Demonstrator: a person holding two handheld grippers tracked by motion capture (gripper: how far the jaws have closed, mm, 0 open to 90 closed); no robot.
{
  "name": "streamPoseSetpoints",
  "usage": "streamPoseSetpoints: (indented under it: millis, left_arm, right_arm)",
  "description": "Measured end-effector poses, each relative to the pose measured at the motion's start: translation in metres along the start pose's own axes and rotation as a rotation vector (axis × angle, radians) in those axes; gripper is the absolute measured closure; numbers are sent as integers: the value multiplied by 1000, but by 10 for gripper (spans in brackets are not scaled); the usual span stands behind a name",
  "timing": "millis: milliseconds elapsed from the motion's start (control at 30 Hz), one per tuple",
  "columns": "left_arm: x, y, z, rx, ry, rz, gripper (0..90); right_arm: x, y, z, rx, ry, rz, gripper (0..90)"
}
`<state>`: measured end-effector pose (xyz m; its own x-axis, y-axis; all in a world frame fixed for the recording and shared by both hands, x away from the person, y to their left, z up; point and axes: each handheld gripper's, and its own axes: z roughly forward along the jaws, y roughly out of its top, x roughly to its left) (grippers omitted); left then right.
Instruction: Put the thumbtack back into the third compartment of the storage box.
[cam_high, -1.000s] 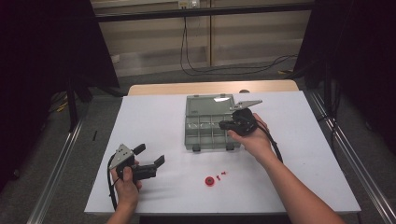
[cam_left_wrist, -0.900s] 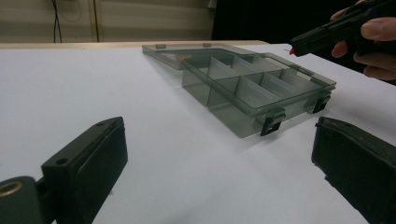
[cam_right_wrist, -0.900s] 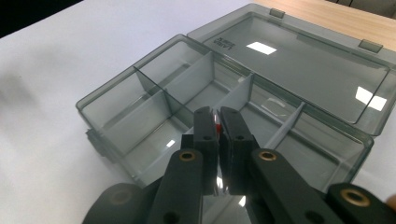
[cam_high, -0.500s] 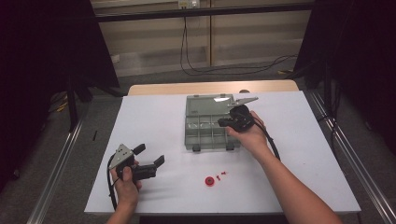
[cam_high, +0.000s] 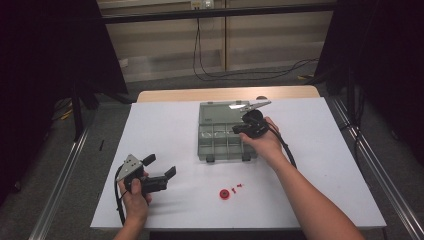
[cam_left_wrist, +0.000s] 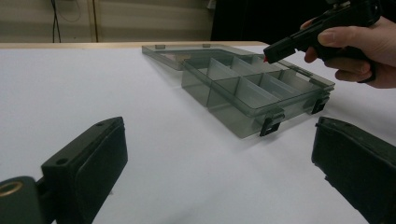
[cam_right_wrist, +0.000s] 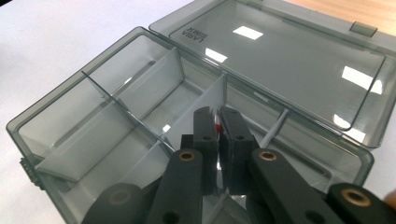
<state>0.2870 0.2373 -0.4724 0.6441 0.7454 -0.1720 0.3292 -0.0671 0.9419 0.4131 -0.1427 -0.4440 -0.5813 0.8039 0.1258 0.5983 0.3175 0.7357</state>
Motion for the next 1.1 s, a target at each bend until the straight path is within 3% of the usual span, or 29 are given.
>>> streamPoseSetpoints:
  millis: [300, 433, 733, 867, 967, 1100]
  left_arm:
    - [0, 0, 0, -2, 1, -4, 36]
    - [0, 0, 0, -5, 1, -5, 36]
    - [0, 0, 0, -2, -2, -2, 36]
    - [0, 0, 0, -1, 0, 0, 36]
    - [0, 0, 0, 2, 1, 4, 36]
    - [0, 0, 1, -1, 4, 1, 36]
  right_arm:
    - [-1, 2, 7, 39, -6, 10, 851]
    - [-3, 4, 6, 31, -6, 17, 766]
    - [-6, 4, -4, 11, 7, 9, 426]
    - [3, 2, -10, 32, -31, 5, 167]
    - [9, -3, -13, 49, -14, -8, 43]
    - [12, -10, -17, 50, 2, 0, 0]
